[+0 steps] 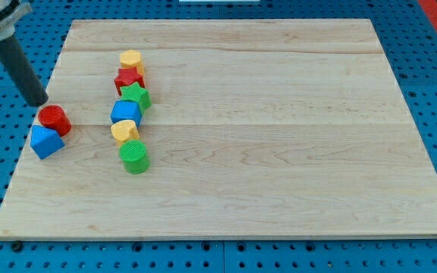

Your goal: Move the red circle towards the yellow hexagon

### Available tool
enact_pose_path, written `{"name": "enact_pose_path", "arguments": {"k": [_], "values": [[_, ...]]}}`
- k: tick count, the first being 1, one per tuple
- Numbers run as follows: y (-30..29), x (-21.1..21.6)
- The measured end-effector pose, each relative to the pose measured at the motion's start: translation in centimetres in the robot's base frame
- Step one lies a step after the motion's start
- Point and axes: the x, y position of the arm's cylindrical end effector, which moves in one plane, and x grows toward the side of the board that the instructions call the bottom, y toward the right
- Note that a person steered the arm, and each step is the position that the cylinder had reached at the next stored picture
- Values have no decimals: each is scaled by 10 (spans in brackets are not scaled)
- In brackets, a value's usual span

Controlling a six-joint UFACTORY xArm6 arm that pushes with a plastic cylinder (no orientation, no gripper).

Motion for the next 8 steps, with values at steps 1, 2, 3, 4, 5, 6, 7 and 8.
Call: {"name": "enact_pose_path", "arguments": {"k": [1, 2, 3, 4, 5, 6, 7, 8], "values": [[1, -44], [38, -79], [90, -86], [137, -87], [136, -86], [140, -73], [165, -73], [179, -80]]}}
